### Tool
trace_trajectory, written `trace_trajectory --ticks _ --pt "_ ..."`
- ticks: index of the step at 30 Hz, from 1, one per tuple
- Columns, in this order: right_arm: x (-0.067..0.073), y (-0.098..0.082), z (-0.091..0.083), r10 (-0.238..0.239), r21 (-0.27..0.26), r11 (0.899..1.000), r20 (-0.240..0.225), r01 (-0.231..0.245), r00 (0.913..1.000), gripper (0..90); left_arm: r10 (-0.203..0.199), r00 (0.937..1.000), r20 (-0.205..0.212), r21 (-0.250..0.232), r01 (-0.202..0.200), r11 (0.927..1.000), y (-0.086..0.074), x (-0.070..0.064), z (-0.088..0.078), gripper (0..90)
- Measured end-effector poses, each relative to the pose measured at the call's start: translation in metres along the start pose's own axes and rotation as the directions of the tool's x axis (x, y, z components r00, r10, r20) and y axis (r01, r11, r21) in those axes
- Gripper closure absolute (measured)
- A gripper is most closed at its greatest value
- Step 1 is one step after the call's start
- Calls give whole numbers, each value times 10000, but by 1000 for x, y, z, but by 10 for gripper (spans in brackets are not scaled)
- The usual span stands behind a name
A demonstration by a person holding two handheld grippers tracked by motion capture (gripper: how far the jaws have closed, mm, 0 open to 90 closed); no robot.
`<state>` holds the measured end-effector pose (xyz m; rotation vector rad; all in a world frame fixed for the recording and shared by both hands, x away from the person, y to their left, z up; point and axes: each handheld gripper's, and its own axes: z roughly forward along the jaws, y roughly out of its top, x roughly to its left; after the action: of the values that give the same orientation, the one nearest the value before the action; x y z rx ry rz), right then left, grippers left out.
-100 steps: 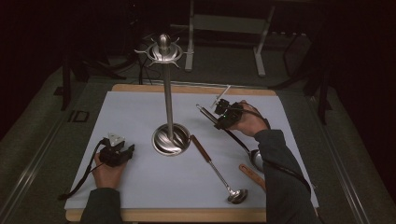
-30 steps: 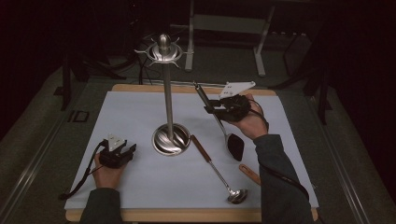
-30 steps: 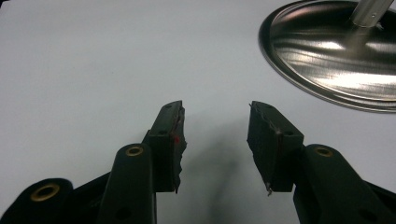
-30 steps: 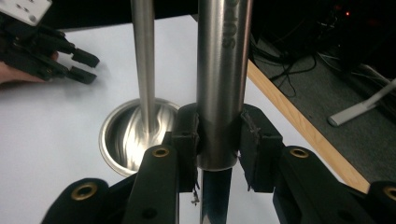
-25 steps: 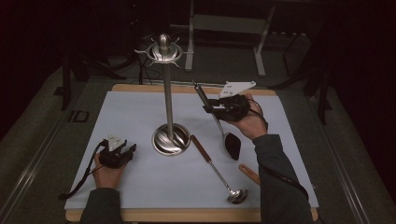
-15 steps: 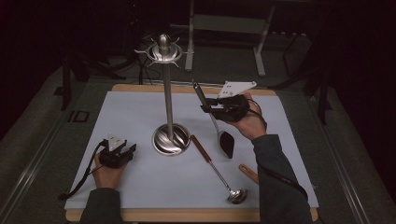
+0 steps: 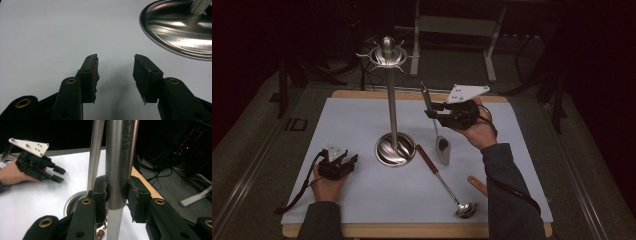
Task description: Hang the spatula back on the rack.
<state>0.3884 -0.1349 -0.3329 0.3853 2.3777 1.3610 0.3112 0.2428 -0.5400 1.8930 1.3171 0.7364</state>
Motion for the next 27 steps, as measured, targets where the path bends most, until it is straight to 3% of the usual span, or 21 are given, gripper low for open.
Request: trace_trajectory --ticks 27 --pt "7 20 -6 -57 -525 9986 -2 56 10000 703 24 10000 8 -37 -24 10000 0 0 0 551"
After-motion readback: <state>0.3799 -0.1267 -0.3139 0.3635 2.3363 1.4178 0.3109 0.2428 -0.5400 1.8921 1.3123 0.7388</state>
